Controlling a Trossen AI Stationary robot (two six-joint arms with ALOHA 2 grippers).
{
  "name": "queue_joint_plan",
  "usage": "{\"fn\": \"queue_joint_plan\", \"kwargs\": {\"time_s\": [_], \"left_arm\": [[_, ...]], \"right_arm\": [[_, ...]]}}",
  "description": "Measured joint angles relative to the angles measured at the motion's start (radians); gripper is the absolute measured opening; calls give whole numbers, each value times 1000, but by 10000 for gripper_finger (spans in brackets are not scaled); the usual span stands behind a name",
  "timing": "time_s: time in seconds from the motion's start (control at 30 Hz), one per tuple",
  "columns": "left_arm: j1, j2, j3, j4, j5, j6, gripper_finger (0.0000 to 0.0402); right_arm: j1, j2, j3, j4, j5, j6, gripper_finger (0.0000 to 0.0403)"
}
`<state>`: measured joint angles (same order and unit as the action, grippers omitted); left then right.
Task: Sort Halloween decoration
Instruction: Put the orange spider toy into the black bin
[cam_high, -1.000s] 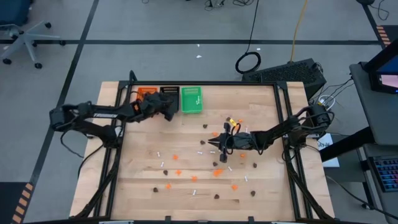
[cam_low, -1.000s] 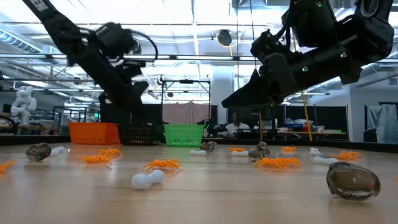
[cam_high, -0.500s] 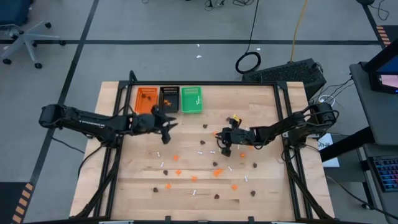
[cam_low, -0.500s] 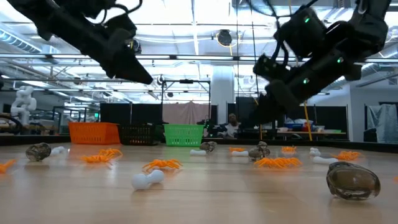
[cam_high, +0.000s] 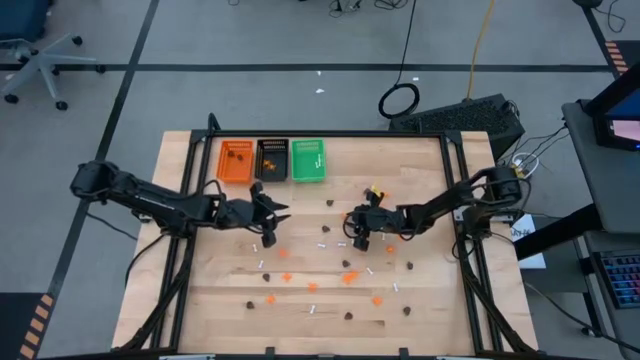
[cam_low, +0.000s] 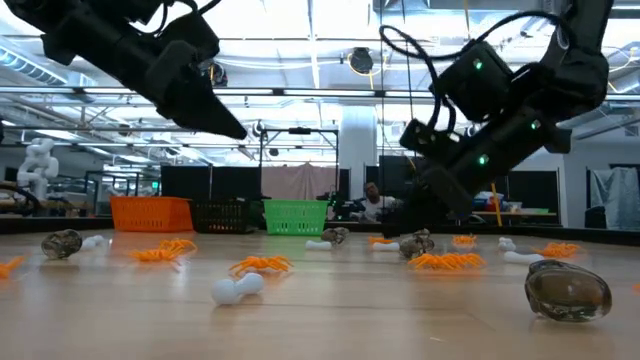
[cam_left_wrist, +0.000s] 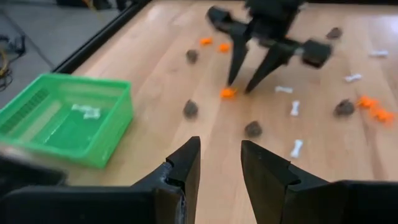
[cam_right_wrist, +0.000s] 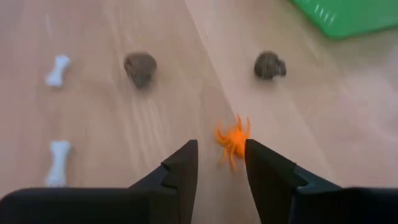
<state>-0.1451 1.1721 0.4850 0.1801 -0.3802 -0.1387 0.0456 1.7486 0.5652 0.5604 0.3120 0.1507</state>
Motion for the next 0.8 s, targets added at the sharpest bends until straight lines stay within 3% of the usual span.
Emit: {"fn": "queue_joint_plan", "kwargs": {"time_s": [0.37,0.57,0.8], "left_arm": [[-23,20,0,30,5,52,116],[-23,19,0,29,5,68,116],[-23,19,0,28,5,68,116]], "right_arm": [[-20,81,1,103,1,49,69],[-21,83,1,108,2,47,8],[-20,73,-1,122,-1,39,1]]}}
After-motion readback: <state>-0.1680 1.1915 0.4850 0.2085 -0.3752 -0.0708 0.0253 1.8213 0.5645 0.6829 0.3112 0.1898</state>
